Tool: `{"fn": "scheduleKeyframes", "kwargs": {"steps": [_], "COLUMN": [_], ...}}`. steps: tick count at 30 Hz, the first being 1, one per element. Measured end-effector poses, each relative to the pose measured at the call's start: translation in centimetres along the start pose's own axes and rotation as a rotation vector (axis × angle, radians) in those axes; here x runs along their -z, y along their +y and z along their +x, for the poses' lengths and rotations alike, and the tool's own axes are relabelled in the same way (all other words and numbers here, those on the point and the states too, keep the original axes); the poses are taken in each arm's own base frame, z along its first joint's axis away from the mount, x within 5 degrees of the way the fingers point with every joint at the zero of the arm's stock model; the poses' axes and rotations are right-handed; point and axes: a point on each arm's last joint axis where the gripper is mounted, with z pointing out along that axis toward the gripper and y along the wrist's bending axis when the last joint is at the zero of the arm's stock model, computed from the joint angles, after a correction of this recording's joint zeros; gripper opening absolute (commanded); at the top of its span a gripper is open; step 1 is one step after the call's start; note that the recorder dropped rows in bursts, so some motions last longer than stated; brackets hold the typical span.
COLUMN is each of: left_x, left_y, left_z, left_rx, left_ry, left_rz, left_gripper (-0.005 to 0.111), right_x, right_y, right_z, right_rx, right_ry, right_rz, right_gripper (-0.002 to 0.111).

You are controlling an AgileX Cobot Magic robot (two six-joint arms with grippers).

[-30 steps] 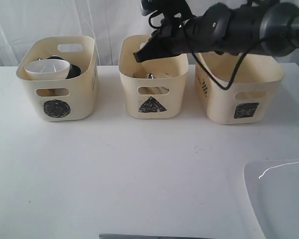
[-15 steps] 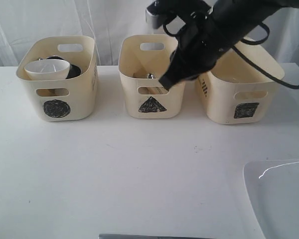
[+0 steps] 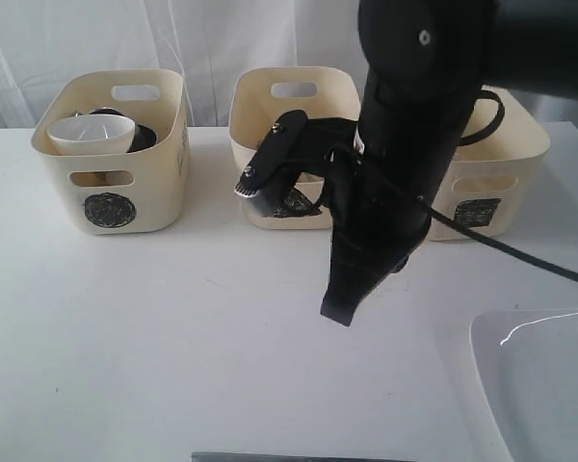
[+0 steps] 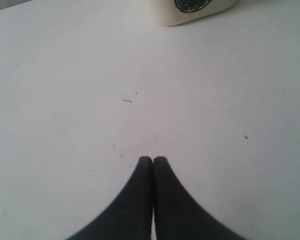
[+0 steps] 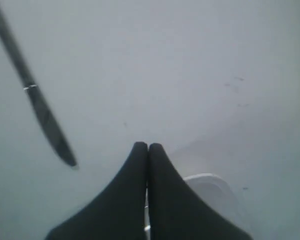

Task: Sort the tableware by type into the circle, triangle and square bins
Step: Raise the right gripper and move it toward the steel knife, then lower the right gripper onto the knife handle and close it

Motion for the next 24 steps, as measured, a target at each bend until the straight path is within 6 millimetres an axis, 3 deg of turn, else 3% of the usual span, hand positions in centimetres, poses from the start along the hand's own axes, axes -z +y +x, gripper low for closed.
{"fn": "scheduleKeyframes", "kwargs": {"steps": [5,9,12,18,24], "left_x": [0.0,0.0,0.0,0.0,0.0], "left_y": [0.0,0.0,0.0,0.0,0.0], "left_z": [0.0,0.0,0.0,0.0,0.0], "left_rx": [0.0,0.0,0.0,0.0,0.0], "left_ry": [0.0,0.0,0.0,0.0,0.0], "left_rz": [0.0,0.0,0.0,0.0,0.0], "left_gripper": [0.0,0.0,0.0,0.0,0.0], "right_x": [-1.6,-1.8,-1.9,-4.0,-6.8], "right_y": [-0.6,-0.5,0.4,2.5,3.1], "right_z": [-0.9,-2.0,-2.0,-1.6,-2.3], "right_rx": [-0.046,-0.016,0.121,0.273,0.26], "right_ry": [-0.14,-0.249,-0.244,-0.128,-0.085], "right_rz": [0.134,0.123,0.044,-0.192,-0.283], "right_gripper": [0.0,0.002,0.015,0.058,0.06]}}
